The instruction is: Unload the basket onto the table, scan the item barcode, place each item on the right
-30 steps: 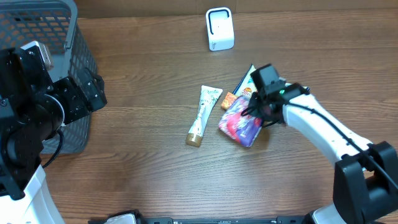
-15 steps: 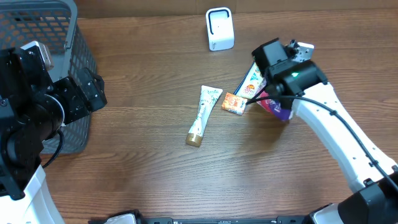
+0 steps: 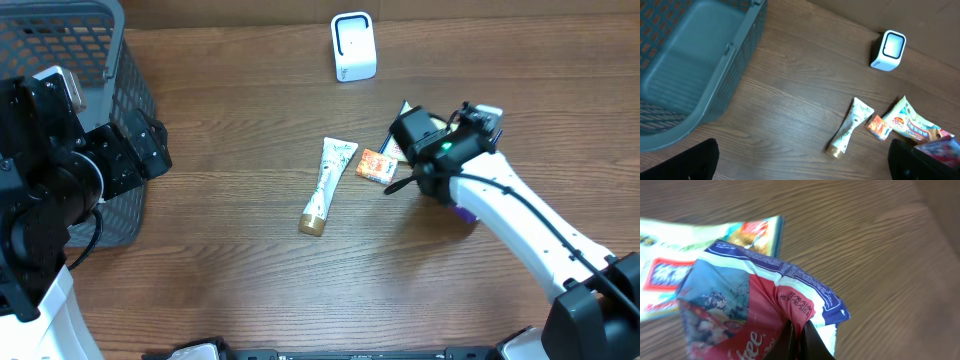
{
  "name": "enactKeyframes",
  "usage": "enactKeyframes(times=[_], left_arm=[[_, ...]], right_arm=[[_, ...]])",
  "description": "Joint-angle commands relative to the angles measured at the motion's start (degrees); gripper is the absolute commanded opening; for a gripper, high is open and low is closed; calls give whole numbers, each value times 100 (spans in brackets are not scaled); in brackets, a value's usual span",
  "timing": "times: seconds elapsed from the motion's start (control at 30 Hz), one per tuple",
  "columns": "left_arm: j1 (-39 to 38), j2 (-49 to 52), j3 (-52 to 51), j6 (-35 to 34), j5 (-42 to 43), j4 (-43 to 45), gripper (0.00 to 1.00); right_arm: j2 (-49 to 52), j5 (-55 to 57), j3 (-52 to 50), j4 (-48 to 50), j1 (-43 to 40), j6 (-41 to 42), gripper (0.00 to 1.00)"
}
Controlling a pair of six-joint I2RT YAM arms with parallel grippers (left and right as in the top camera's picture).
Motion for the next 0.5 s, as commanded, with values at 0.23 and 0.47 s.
enactKeyframes(times=[0.23,0.47], left_arm=[[31,0,4,-79,-52,9,100],[31,0,7,-79,-52,9,100]], right_arm=[[11,-970,-138,391,1110,581,10],[11,-2041,-122,726,1469,581,24]])
